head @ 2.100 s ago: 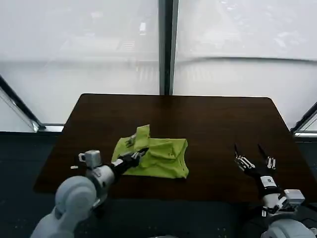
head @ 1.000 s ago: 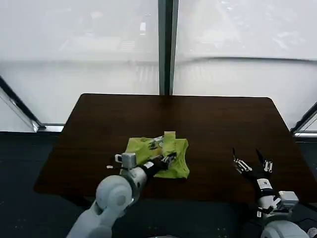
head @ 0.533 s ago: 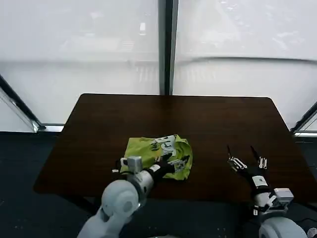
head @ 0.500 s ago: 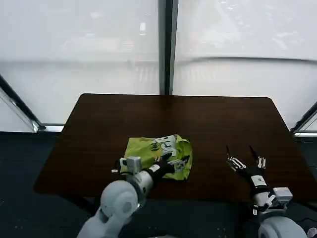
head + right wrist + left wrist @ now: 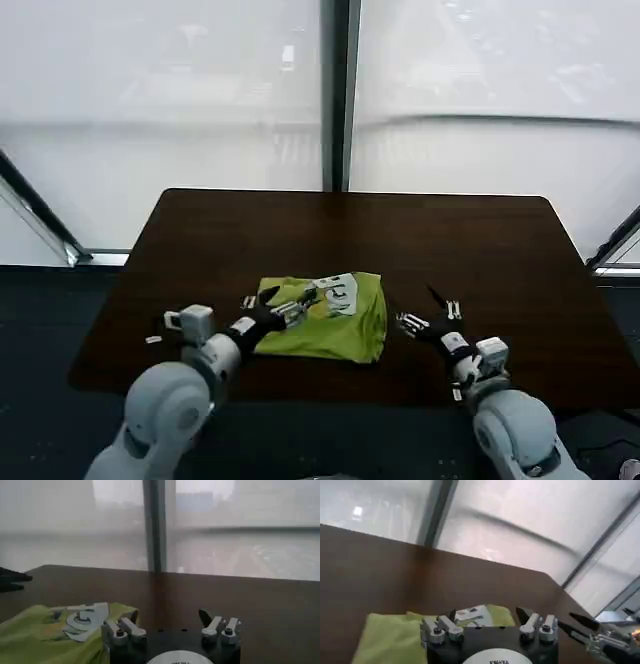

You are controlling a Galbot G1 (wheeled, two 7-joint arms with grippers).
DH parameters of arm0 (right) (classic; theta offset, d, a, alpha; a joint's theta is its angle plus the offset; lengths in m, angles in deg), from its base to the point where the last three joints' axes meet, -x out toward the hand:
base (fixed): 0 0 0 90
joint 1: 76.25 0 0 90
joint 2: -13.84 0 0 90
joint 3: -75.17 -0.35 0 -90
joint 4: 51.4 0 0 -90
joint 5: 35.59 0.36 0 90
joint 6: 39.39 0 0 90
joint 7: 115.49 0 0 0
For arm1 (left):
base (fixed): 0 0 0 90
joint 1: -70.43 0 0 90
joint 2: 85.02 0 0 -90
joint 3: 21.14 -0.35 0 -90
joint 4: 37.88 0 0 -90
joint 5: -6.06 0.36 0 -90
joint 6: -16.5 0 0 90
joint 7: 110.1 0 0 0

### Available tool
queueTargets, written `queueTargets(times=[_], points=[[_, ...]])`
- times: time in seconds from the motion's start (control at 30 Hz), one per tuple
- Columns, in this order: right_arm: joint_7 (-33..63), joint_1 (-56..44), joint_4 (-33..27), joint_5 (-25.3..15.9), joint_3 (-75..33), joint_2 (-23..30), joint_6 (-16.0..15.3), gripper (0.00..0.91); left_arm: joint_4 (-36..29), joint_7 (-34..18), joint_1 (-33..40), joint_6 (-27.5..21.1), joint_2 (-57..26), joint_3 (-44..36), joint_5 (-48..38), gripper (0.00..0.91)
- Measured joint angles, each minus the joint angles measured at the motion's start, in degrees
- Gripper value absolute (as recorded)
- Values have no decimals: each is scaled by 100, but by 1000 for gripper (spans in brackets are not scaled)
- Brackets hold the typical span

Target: Fold and organize the clothes.

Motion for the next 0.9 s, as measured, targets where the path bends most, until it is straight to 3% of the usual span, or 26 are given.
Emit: queueTargets(times=[0.03, 0.07, 0.13, 0.23, 0.3, 0.33, 0.4, 0.83, 0.87, 0.9], points=[[8, 99, -85, 34, 81, 35, -10, 848, 1, -1, -57, 0, 20, 44, 27, 878], [10, 194, -177, 60, 153, 75, -12, 741, 0, 0, -109, -1, 38, 80, 40, 878], [8, 307, -299, 81, 250, 133, -7, 741, 0, -1, -191, 0, 58, 155, 74, 878], [-5, 382, -459, 105, 325, 198, 18, 488, 8, -7, -300, -1, 70, 254, 118, 878], [-6, 410, -530, 120, 344, 225, 47, 263, 9, -13, -356, -1, 77, 291, 147, 878], [-6, 421, -559, 120, 348, 239, 82, 98, 9, -16, -385, 0, 82, 307, 159, 878], [-7, 430, -582, 119, 354, 264, 138, 0, 9, -20, -416, 0, 90, 323, 181, 878], [-13, -27, -310, 110, -69, 373, 385, 0, 99, -24, -453, 0, 107, 388, 259, 878], [-13, -69, -311, 111, -109, 388, 388, 49, 97, -24, -452, 0, 107, 386, 258, 878], [-12, -103, -313, 113, -140, 401, 383, 263, 95, -24, -453, 0, 106, 385, 257, 878]])
